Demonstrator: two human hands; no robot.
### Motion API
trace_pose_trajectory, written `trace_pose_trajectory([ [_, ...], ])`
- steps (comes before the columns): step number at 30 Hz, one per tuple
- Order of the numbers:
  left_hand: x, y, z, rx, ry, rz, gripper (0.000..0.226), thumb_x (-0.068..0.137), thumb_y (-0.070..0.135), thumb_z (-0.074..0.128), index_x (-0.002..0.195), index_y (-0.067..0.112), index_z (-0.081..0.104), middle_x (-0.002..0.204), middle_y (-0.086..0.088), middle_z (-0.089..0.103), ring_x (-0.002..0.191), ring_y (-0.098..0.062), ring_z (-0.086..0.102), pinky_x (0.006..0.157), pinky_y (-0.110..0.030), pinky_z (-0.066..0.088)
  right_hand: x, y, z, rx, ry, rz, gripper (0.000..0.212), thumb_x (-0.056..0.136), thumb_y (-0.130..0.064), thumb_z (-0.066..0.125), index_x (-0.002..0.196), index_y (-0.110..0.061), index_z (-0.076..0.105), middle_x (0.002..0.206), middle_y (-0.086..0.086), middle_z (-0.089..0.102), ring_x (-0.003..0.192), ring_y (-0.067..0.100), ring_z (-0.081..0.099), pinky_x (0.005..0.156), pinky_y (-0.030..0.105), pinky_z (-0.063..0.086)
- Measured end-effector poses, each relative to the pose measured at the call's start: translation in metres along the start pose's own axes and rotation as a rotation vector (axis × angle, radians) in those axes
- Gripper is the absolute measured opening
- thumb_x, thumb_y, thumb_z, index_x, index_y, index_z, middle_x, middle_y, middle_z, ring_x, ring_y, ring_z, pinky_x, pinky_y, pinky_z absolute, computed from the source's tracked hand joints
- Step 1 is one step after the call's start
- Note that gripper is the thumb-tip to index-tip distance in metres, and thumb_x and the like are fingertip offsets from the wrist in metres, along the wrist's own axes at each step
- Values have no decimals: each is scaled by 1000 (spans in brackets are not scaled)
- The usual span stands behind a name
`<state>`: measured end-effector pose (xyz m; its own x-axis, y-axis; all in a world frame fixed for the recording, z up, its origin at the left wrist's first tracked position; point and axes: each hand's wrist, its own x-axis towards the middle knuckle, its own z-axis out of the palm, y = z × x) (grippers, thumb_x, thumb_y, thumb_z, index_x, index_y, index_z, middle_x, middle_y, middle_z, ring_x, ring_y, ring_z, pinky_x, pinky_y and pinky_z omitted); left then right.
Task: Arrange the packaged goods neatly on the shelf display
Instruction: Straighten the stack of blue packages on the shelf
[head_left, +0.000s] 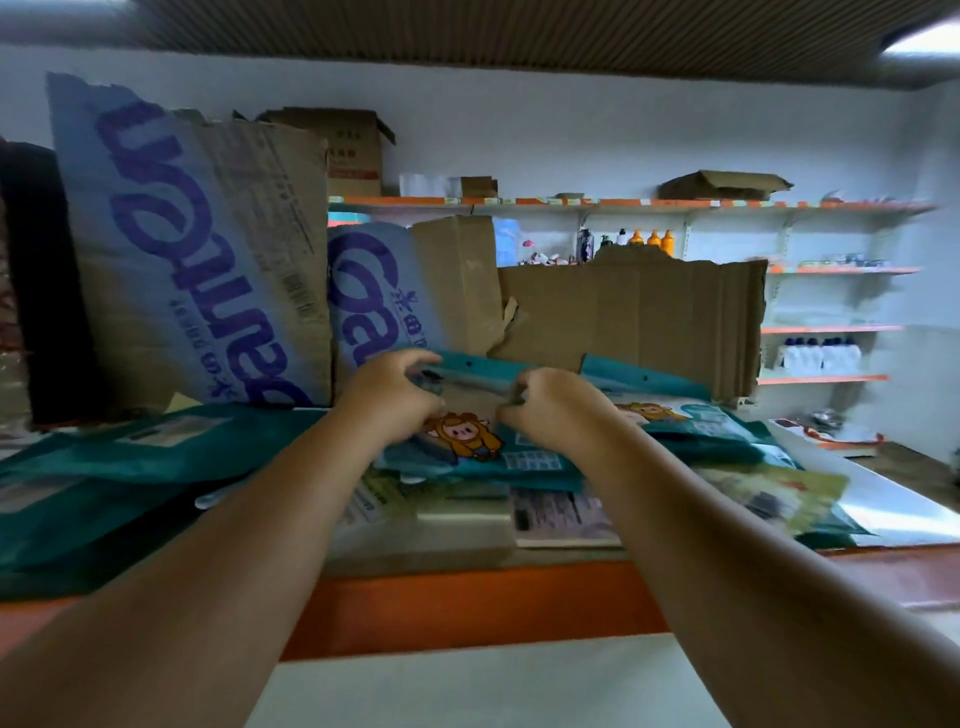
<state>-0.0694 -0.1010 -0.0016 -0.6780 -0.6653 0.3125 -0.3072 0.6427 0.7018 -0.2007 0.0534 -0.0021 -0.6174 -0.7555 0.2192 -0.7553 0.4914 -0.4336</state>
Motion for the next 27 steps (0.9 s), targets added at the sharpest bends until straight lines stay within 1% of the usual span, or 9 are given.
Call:
trace_pose_trajectory([
  [2, 4, -3, 0, -123, 12, -33, 55, 87, 2, 71, 133, 31, 62, 129, 8, 63, 95, -4, 60, 62, -14, 48, -8, -3, 0, 126, 4, -48, 38, 90, -52, 63, 120, -31, 57, 96, -7, 65, 78, 11, 64, 62, 29, 49],
  [4, 4, -4, -4, -205, 3, -94, 53, 90, -4, 63, 134, 26, 63, 129, 7, 65, 99, -7, 61, 62, -14, 46, -17, -10, -3, 164, -19, -135, 52, 84, -63, 65, 128, -39, 53, 109, -16, 63, 86, 3, 60, 67, 26, 46],
  [8, 6, -11, -16, -206, -27, -184, 47, 92, 2, 63, 132, 27, 64, 133, 2, 64, 114, -17, 61, 91, -27, 48, -37, -25, -4, 109, -159, -315, 69, 76, -62, 75, 139, -51, 47, 116, -26, 52, 91, -12, 47, 73, 16, 35],
  [12, 7, -17, -25, -246, 1, -245, 40, 95, 8, 61, 131, 26, 66, 131, -2, 63, 112, -22, 61, 91, -30, 50, -38, -29, -2, -34, -183, -386, 85, 73, -66, 74, 148, -47, 37, 147, -18, 47, 119, 0, 46, 94, 26, 40],
  [16, 10, -18, -19, -353, 49, -271, 40, 97, 1, 55, 131, 19, 66, 133, -10, 61, 114, -25, 60, 105, -42, 48, -36, -32, 0, -269, -9, -484, 67, 89, -34, 66, 148, -44, 36, 147, -15, 48, 127, 7, 49, 104, 34, 44],
  [19, 7, -12, -15, -589, 153, -237, 33, 92, -6, 54, 109, 14, 74, 119, -10, 69, 104, -24, 66, 96, -38, 54, -35, -33, -4, -322, 115, -497, 67, 91, -16, 57, 148, -43, 38, 145, -13, 53, 126, 12, 52, 104, 36, 46],
  [21, 4, -6, -18, -725, 229, -200, 21, 90, 4, 63, 88, 18, 78, 102, -10, 75, 93, -25, 71, 88, -39, 57, -34, -31, -7, -313, 193, -530, 69, 88, -10, 56, 147, -43, 41, 143, -13, 55, 125, 12, 55, 103, 36, 46],
  [24, -1, -1, -25, -860, 341, -209, 9, 88, 18, 70, 88, 15, 79, 99, -9, 77, 92, -27, 73, 86, -43, 59, -34, -27, -11, -217, 275, -598, 71, 84, -4, 58, 143, -41, 49, 142, -17, 56, 127, 7, 54, 105, 34, 45],
  [27, -6, -5, -34, -903, 552, -159, 15, 92, 12, 62, 87, 19, 75, 106, -10, 74, 92, -24, 71, 74, -37, 59, -34, -25, -10, -115, 336, -684, 68, 82, -3, 63, 139, -38, 56, 138, -17, 59, 125, 6, 56, 105, 33, 47],
])
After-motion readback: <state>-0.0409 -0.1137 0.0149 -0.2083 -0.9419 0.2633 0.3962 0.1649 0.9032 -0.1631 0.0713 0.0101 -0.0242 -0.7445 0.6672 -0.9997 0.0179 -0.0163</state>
